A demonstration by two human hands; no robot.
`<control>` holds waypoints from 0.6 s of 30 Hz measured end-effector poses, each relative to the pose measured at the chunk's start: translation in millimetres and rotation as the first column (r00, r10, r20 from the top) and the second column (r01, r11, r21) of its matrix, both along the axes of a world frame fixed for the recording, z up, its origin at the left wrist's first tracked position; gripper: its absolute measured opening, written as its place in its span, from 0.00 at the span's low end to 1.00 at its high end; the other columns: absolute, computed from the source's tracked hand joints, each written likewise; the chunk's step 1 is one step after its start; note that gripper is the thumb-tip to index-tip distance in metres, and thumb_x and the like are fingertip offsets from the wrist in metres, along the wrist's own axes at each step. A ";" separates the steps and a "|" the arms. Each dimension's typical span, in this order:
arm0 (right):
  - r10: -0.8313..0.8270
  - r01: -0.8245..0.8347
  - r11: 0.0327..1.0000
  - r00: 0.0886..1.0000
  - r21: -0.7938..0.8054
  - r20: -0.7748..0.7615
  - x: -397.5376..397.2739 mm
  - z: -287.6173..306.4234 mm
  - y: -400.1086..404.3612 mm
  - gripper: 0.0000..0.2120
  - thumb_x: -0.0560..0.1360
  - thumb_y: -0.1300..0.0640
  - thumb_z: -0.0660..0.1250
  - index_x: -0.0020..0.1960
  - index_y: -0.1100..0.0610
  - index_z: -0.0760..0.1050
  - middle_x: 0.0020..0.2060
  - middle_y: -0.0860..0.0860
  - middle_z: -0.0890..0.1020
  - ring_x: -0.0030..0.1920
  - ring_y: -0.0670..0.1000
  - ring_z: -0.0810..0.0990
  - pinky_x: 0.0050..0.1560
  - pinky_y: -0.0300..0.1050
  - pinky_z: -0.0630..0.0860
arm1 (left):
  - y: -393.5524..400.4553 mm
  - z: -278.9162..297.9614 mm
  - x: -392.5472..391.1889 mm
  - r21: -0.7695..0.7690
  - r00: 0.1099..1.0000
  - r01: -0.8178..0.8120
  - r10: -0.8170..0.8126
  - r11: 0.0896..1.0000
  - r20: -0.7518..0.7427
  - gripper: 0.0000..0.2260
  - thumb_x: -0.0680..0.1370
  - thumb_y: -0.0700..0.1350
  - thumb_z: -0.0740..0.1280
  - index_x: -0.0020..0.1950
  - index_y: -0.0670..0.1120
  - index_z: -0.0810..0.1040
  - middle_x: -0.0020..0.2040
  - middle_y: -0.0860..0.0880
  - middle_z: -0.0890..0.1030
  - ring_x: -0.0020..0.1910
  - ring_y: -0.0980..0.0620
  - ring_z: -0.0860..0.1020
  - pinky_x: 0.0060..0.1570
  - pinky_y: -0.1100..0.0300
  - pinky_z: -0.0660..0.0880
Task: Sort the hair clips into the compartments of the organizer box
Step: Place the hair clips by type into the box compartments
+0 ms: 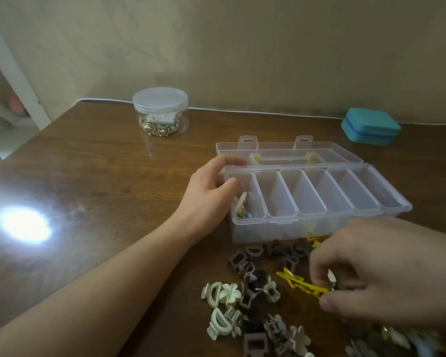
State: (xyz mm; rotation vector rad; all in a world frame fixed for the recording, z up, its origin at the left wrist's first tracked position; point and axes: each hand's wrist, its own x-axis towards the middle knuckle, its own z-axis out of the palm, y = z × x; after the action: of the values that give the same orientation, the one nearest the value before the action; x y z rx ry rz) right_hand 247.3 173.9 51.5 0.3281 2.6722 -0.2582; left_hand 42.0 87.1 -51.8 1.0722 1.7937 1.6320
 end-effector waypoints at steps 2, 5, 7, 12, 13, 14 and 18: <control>-0.094 0.067 0.967 0.990 -0.247 -0.102 -1.9 5.9 4.9 0.13 0.69 0.35 0.64 0.50 0.38 0.74 0.30 0.42 0.76 0.31 0.43 0.74 0.31 0.34 0.69 | 0.1 -0.3 0.2 0.001 1.000 -0.015 0.015 1.000 -0.010 0.15 0.72 0.46 0.63 0.57 0.53 0.79 0.40 0.49 0.85 0.43 0.51 0.84 0.48 0.51 0.81; -0.279 0.119 0.908 0.886 -0.400 -0.369 -16.1 -3.3 7.3 0.12 0.66 0.37 0.64 0.43 0.43 0.78 0.28 0.48 0.77 0.26 0.44 0.73 0.28 0.33 0.71 | 1.9 -1.3 0.1 0.007 0.999 -0.033 0.033 0.999 -0.019 0.15 0.73 0.46 0.62 0.57 0.52 0.80 0.40 0.48 0.85 0.42 0.48 0.84 0.49 0.46 0.81; -0.336 0.157 0.918 0.795 -0.363 -0.506 -28.4 -14.7 4.0 0.12 0.66 0.39 0.64 0.40 0.45 0.79 0.29 0.50 0.78 0.27 0.46 0.74 0.29 0.36 0.73 | 2.8 -0.8 0.9 0.017 0.999 -0.041 0.042 0.999 -0.020 0.15 0.72 0.47 0.62 0.56 0.51 0.80 0.39 0.47 0.84 0.41 0.46 0.83 0.49 0.44 0.80; -0.297 0.151 0.948 0.734 -0.280 -0.611 -31.9 -21.8 -1.7 0.14 0.68 0.37 0.62 0.42 0.44 0.79 0.29 0.48 0.79 0.29 0.46 0.76 0.30 0.39 0.73 | 0.8 2.0 2.2 0.004 0.998 -0.048 0.048 0.999 -0.032 0.15 0.73 0.47 0.61 0.57 0.50 0.81 0.41 0.50 0.84 0.42 0.52 0.83 0.44 0.54 0.79; -0.283 0.144 0.953 0.741 -0.268 -0.609 -28.5 -21.3 0.4 0.12 0.68 0.38 0.62 0.42 0.43 0.79 0.31 0.48 0.80 0.29 0.45 0.77 0.29 0.36 0.70 | 0.7 2.2 1.6 -0.001 0.998 -0.054 0.053 0.999 -0.041 0.15 0.73 0.47 0.60 0.56 0.51 0.81 0.42 0.50 0.84 0.43 0.50 0.83 0.47 0.50 0.80; -0.260 0.136 0.960 0.753 -0.243 -0.605 -25.2 -19.1 1.3 0.10 0.69 0.40 0.63 0.42 0.43 0.79 0.31 0.48 0.80 0.30 0.46 0.77 0.29 0.35 0.69 | 0.4 2.5 1.5 -0.002 0.997 -0.058 0.057 0.998 -0.047 0.15 0.73 0.48 0.60 0.56 0.52 0.81 0.43 0.50 0.84 0.45 0.50 0.82 0.49 0.48 0.79; -0.211 0.094 0.968 0.806 -0.233 -0.552 -14.3 -9.4 3.9 0.07 0.69 0.42 0.65 0.42 0.41 0.80 0.32 0.46 0.81 0.31 0.45 0.78 0.33 0.34 0.73 | -0.3 2.3 2.8 -0.017 0.998 -0.049 0.049 0.999 -0.043 0.15 0.70 0.52 0.65 0.56 0.54 0.80 0.41 0.48 0.86 0.45 0.46 0.84 0.55 0.40 0.80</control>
State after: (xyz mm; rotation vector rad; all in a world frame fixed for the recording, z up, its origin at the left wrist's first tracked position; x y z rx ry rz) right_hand 233.0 177.8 42.1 0.4658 3.1761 -0.7806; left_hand 44.8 86.8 -49.5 1.0706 1.8729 1.6293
